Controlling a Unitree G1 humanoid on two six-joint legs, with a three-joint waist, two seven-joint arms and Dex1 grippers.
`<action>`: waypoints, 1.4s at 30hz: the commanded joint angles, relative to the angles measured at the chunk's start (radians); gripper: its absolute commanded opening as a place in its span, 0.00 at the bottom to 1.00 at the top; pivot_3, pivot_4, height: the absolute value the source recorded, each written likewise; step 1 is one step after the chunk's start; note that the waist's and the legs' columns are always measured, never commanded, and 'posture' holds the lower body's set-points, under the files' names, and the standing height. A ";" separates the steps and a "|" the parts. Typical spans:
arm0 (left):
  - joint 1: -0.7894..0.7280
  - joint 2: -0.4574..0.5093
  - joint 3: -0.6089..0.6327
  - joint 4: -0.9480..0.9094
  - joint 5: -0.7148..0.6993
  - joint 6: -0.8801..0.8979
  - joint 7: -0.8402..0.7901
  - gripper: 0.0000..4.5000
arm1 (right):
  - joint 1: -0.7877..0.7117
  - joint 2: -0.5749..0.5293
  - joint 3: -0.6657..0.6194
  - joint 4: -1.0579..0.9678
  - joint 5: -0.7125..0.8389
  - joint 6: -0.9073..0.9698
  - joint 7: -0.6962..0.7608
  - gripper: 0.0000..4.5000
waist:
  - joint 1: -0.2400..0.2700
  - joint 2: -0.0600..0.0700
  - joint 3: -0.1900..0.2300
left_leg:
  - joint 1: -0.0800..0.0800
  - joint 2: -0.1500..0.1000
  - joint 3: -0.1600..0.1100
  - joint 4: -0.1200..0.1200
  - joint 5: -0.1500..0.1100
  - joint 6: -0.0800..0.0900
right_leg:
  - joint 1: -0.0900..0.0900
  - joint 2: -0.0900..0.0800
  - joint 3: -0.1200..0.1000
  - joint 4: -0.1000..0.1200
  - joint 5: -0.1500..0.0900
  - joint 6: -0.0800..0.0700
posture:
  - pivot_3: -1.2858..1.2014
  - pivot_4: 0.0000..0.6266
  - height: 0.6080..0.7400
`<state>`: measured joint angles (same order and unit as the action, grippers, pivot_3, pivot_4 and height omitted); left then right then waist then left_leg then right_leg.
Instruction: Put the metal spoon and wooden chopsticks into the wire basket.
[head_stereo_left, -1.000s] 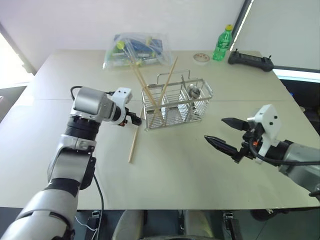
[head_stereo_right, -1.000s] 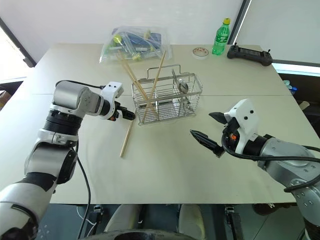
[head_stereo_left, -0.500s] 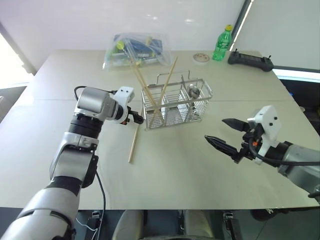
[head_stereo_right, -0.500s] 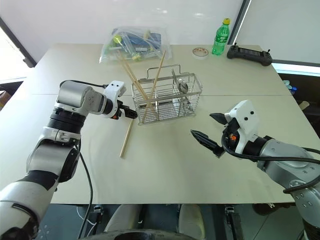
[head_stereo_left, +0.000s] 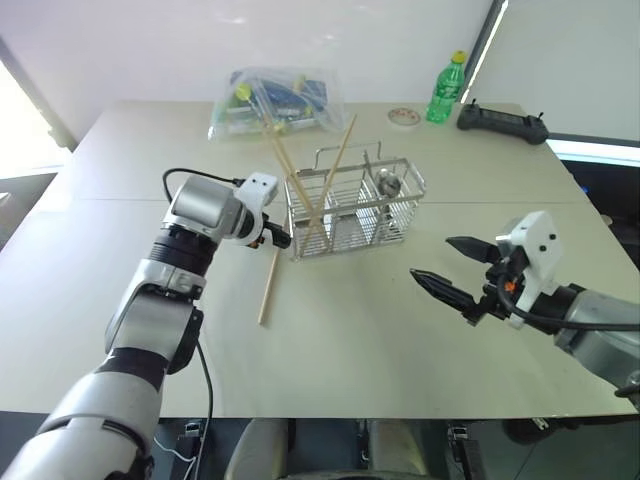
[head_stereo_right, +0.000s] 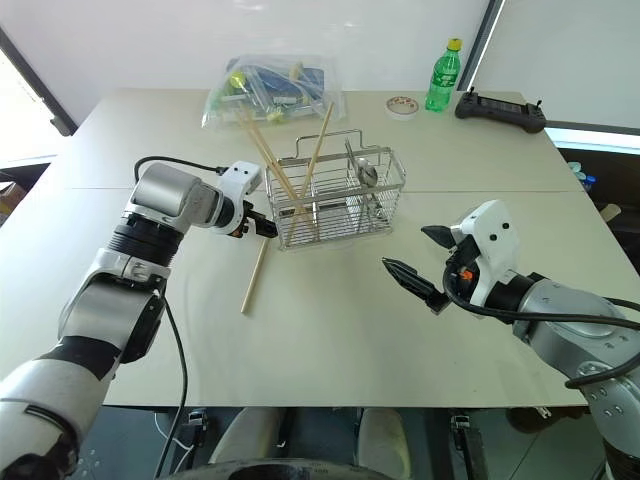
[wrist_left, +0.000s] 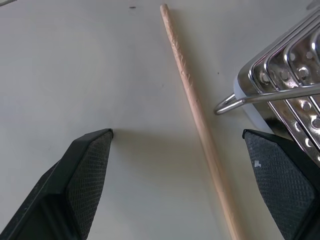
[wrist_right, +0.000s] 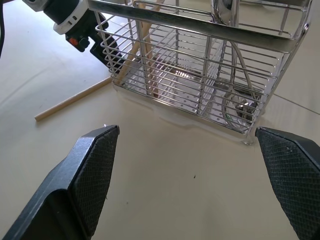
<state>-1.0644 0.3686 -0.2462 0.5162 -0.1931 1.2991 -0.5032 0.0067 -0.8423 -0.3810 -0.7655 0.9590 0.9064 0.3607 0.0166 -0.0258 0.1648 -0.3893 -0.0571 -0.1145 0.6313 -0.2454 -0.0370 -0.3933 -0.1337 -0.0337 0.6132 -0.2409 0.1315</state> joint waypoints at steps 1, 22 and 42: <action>0.011 -0.003 -0.044 0.004 0.014 -0.008 -0.032 0.98 | -0.006 0.005 -0.037 -0.045 0.022 -0.017 -0.018 1.00 | 0.000 0.001 0.000 | 0.000 0.000 0.000 0.000 0.000 0.000 | 0.000 0.000 0.000 0.000 0.000 0.000 | 0.52 0.24 0.62; 0.052 0.023 -0.080 -0.031 0.048 0.009 -0.079 0.37 | -0.027 0.003 -0.033 -0.030 0.043 -0.026 -0.043 1.00 | -0.001 0.002 -0.001 | 0.000 0.000 0.000 -0.001 0.000 0.000 | 0.000 0.000 0.000 -0.001 0.000 0.000 | 0.52 0.24 0.62; 0.073 0.020 0.008 -0.037 0.047 0.047 -0.033 0.00 | -0.041 -0.014 -0.032 -0.004 0.030 -0.021 0.003 1.00 | -0.003 0.002 -0.001 | 0.000 0.000 0.000 -0.001 0.000 0.001 | 0.000 0.000 0.000 -0.001 -0.001 0.001 | 0.52 0.24 0.62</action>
<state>-1.0196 0.3968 -0.2306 0.4650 -0.1396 1.3135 -0.5359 -0.0211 -0.8447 -0.3832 -0.7685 0.9868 0.9053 0.3572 0.0136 -0.0239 0.1637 -0.3892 -0.0567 -0.1143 0.6304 -0.2457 -0.0364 -0.3933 -0.1340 -0.0337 0.6120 -0.2414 0.1321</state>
